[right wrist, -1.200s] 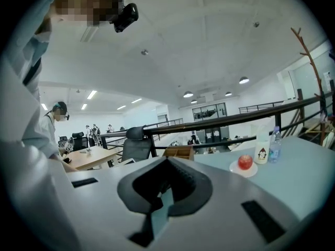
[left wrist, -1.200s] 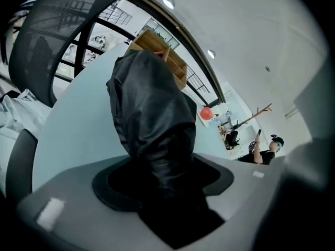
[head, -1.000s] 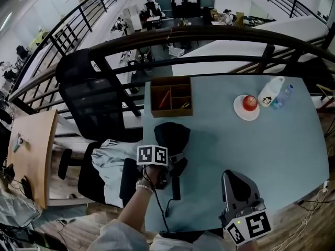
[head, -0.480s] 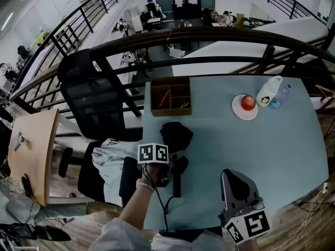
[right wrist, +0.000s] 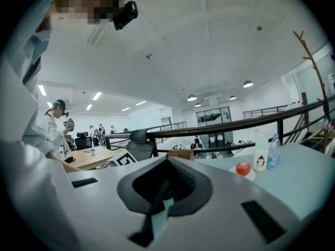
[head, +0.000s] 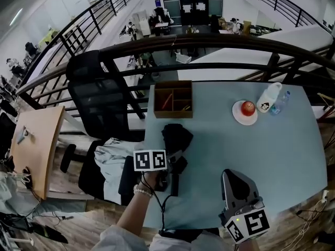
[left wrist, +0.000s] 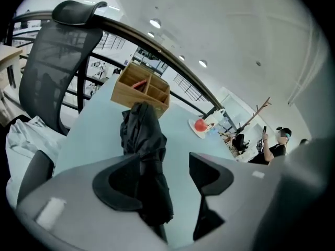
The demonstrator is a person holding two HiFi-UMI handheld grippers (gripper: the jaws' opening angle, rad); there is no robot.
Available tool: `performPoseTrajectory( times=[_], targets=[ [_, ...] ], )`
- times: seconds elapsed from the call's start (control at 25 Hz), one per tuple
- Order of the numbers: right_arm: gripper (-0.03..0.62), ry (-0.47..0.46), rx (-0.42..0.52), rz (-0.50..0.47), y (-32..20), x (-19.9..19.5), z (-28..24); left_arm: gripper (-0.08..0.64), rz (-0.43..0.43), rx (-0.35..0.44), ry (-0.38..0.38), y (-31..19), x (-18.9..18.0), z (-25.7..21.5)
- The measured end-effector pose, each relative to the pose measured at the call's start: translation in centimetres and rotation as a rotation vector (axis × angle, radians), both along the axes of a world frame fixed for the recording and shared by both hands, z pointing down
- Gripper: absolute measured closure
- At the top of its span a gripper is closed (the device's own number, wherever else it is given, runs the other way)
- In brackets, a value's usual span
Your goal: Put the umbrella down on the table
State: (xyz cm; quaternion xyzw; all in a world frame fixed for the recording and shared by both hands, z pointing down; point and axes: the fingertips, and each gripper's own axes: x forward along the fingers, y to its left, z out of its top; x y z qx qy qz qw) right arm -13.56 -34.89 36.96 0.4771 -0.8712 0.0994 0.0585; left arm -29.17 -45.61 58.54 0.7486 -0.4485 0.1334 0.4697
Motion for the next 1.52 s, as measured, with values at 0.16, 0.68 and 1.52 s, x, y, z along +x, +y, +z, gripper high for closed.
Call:
performPoseTrajectory(
  times=[0.16, 0.68, 1.52],
  targets=[
    [0.592, -0.004, 0.018, -0.028, 0.2, 0.5, -0.7, 0.27, -0.03, 0.123, -0.015, 0.1, 0.7, -3.9],
    [0.592, -0.027, 0.077, -0.106, 0.4, 2.0, -3.1, 0.301, -0.077, 0.49, -0.176, 3.1, 3.0, -14.8],
    [0.592, -0.077, 0.141, -0.311, 0.2, -1.8, -5.8, 0.462, -0.16, 0.789, -0.413, 10.4, 3.8, -24.0]
  ],
)
